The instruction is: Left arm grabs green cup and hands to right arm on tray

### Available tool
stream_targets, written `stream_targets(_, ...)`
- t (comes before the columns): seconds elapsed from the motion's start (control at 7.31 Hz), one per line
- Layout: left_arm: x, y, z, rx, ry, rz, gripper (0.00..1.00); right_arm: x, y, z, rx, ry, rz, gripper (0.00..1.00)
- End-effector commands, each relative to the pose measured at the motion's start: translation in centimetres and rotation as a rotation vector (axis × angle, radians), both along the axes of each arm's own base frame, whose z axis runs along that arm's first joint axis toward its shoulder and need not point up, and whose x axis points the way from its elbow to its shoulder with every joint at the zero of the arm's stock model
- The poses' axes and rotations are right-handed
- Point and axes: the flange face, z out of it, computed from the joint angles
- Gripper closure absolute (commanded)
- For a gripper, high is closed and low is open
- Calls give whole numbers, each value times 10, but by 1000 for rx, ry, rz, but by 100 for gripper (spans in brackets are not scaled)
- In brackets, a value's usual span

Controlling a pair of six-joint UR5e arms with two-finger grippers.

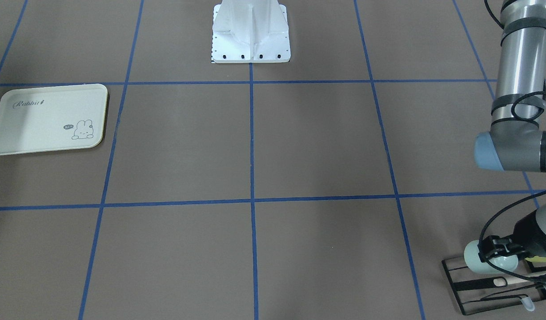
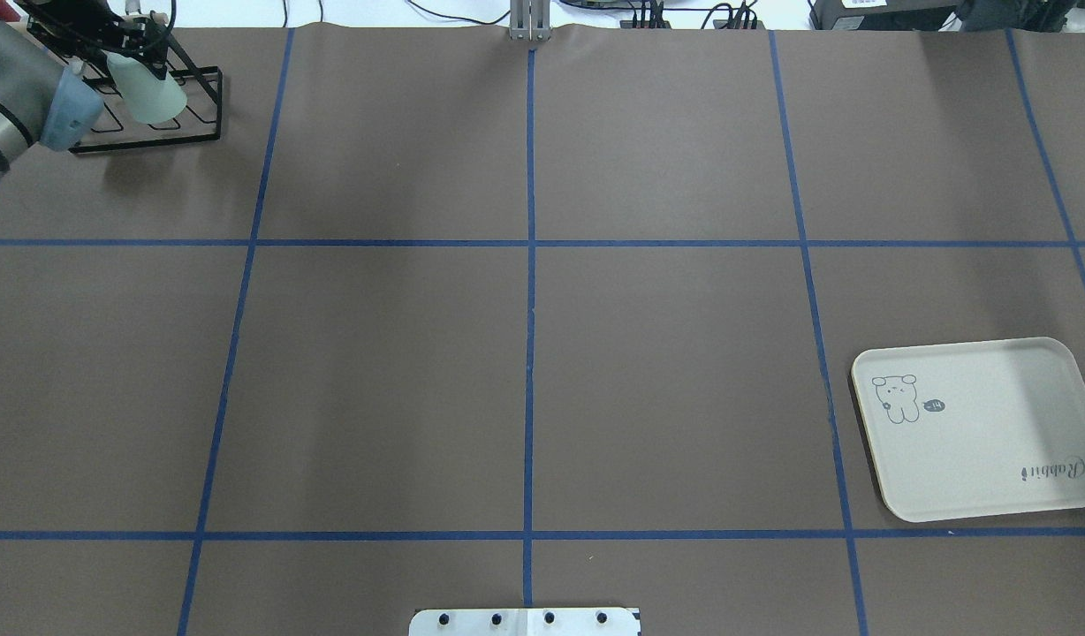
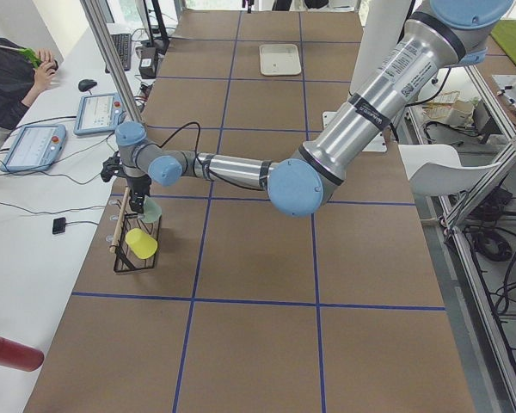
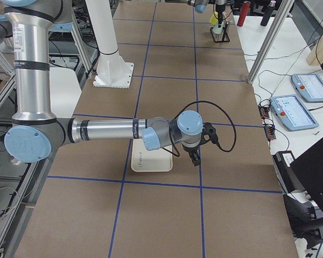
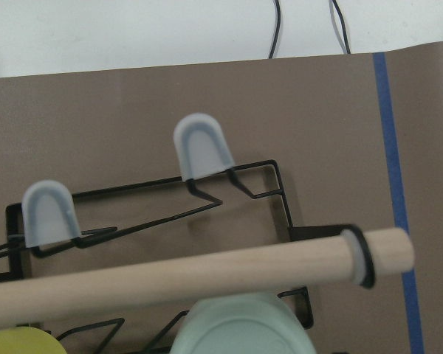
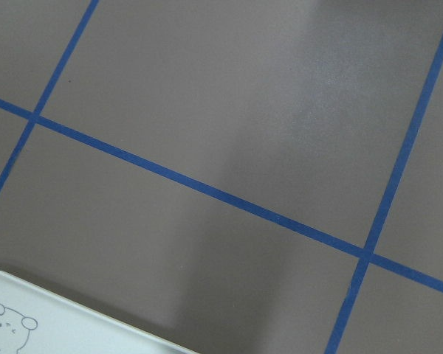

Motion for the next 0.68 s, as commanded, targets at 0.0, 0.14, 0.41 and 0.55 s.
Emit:
stream_targets(0.0, -5, -1, -3, 10, 1, -1, 70, 0, 0, 0, 0, 0, 0, 1)
stream_targets(0.14, -9, -2, -6, 16, 3, -8, 77, 0, 0, 0, 0, 0, 0, 1)
stream_targets(0.41, -27, -6, -17, 44, 13, -13, 79, -1, 0, 0, 0, 0, -1, 1)
stream_targets(0.55, -31, -5, -25, 54, 18, -17, 79, -1, 0, 0, 0, 0, -1, 1)
